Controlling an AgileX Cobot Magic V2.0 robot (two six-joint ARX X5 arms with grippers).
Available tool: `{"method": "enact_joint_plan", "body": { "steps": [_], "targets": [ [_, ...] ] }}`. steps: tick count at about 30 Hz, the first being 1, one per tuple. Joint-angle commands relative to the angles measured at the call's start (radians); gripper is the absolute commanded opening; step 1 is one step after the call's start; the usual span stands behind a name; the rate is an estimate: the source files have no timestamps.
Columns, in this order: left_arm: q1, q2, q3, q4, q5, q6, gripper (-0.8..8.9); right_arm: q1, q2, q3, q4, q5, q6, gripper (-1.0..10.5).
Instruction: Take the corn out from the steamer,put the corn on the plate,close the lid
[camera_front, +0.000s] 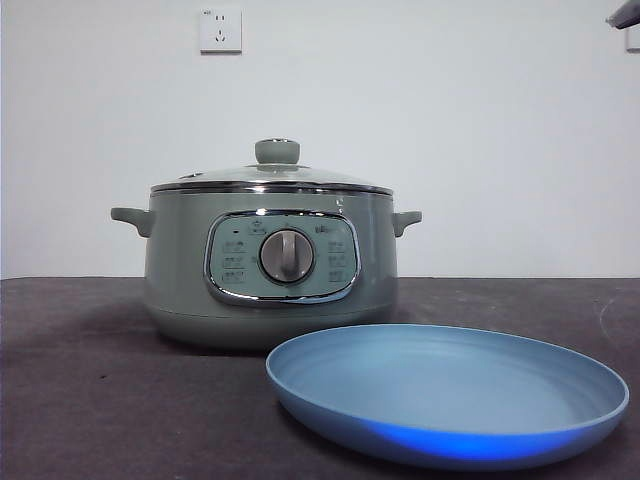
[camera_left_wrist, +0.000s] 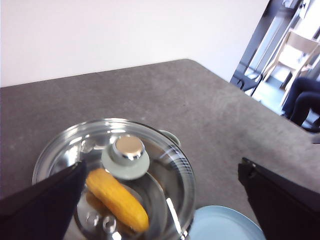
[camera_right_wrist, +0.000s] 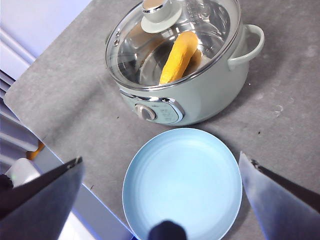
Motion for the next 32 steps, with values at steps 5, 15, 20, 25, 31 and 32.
{"method": "enact_joint_plan", "body": {
  "steps": [5, 15, 20, 25, 31, 32],
  "targets": [
    [-0.124, 0.239, 0.137, 0.056, -0.136, 0.104, 5.66, 0.002, 0.000, 0.002, 0.005, -0.001, -0.003, 5.8],
    [-0.198, 0.495, 0.176, 0.237, -0.276, 0.116, 5.66, 0.002, 0.000, 0.002, -0.003, -0.001, -0.003, 5.8],
    [-0.218, 0.569, 0.176, 0.249, -0.305, 0.128, 5.65, 0.002, 0.000, 0.002, -0.004, -0.001, -0.003, 5.8],
    [-0.244, 0.613, 0.176, 0.253, -0.341, 0.130, 5.65, 0.002, 0.000, 0.002, -0.004, -0.001, -0.004, 5.8],
    [-0.269, 0.624, 0.176, 0.260, -0.389, 0.129, 5.36, 0.002, 0.000, 0.002, -0.004, 0.000, -0.004, 5.7],
    [-0.273, 0.624, 0.176, 0.259, -0.392, 0.129, 4.72, 0.002, 0.000, 0.002, -0.004, 0.000, -0.004, 5.7]
  ]
}}
